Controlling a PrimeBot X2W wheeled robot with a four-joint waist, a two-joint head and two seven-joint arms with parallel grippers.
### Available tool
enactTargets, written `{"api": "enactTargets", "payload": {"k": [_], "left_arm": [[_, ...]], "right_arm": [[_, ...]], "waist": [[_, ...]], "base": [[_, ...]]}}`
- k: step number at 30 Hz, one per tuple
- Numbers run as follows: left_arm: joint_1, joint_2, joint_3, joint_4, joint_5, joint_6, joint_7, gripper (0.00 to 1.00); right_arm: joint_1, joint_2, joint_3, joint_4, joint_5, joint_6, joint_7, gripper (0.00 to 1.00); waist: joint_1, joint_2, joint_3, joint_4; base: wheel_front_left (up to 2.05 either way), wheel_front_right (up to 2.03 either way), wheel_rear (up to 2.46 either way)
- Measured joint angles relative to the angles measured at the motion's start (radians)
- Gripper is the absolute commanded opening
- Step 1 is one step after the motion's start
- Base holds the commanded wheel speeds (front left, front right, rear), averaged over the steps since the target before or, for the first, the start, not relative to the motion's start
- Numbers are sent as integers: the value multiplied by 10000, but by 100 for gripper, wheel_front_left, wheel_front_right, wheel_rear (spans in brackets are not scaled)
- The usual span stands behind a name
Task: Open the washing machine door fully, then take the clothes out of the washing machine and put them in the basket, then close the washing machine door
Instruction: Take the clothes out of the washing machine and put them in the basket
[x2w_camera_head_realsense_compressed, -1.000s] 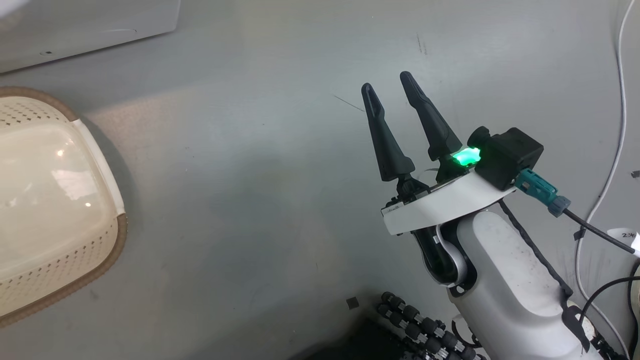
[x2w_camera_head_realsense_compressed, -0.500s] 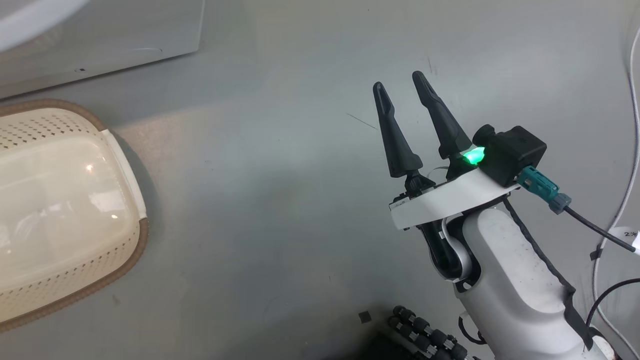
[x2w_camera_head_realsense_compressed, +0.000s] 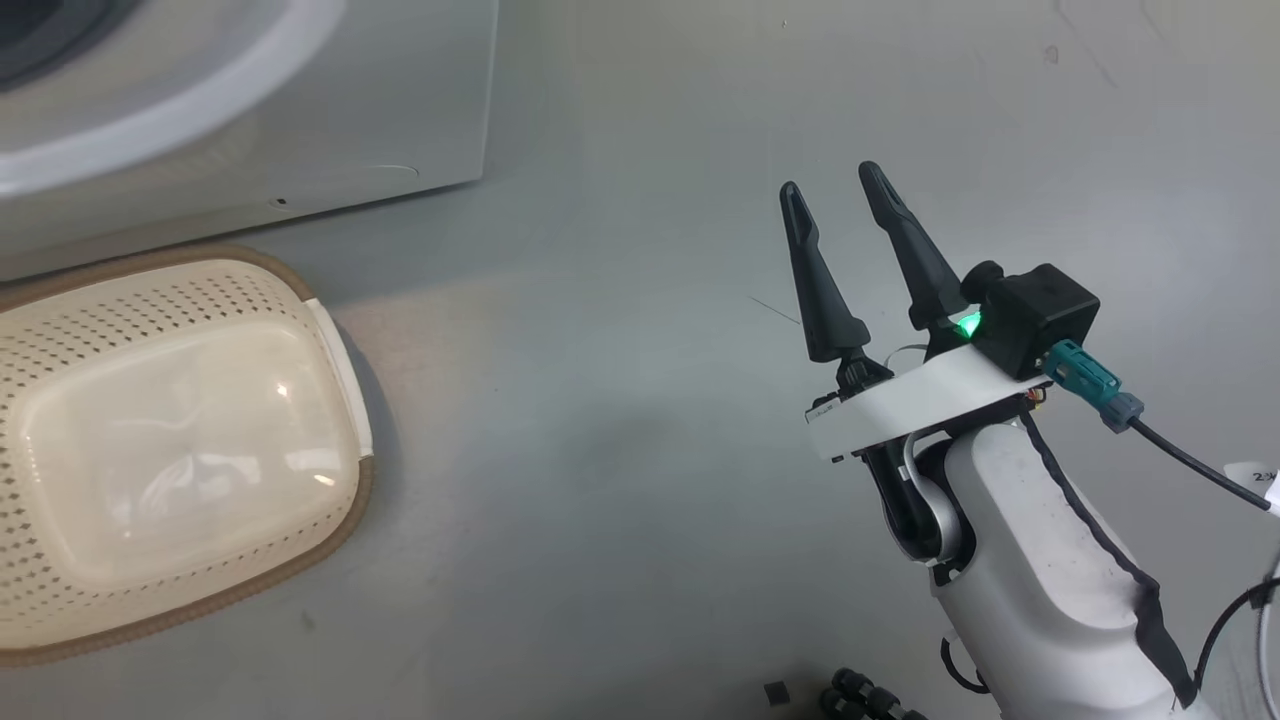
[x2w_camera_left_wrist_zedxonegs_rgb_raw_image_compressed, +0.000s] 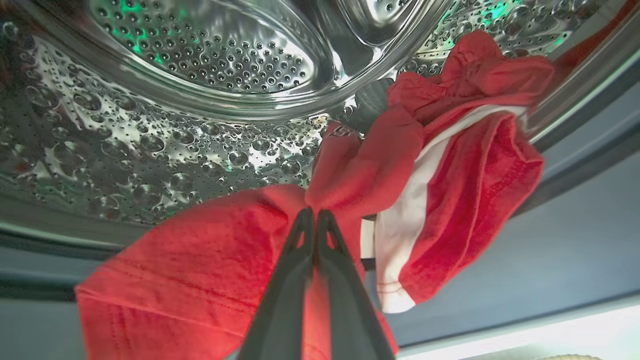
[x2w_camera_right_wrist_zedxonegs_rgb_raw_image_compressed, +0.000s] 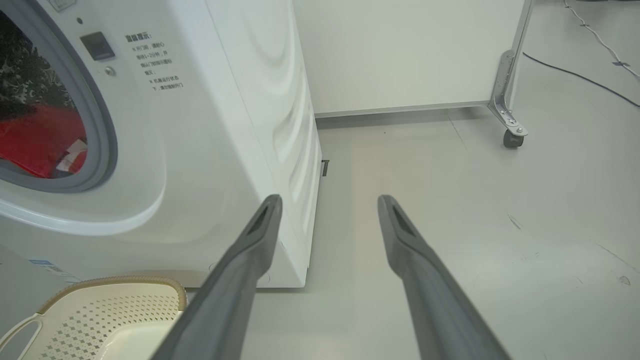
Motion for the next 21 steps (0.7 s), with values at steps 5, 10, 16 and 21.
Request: {"api": "enactTargets", "payload": {"k": [5, 10, 16, 21], "left_arm": [[688, -368, 288, 418, -472, 146, -874, 0], [1096, -782, 431, 520, -757, 182, -1641, 0], [1800, -1011, 717, 761, -1243, 180, -2596, 0], [2316, -1388, 849, 767, -1532, 174, -3453, 0]], "right_arm": [[311, -2, -290, 257, -173, 4, 0, 100], [579, -8, -512, 370, -328, 46, 0, 100], [837, -123, -761, 489, -558, 102, 0, 100], [1131, -303, -1007, 575, -658, 102, 0, 100]], "waist": [[0, 0, -622, 335], [0, 0, -1145, 619], [0, 0, -1781, 929], [0, 0, -2306, 1180]], "base": [[0, 0, 0], [0, 0, 0], [0, 0, 0], [0, 0, 0]]}}
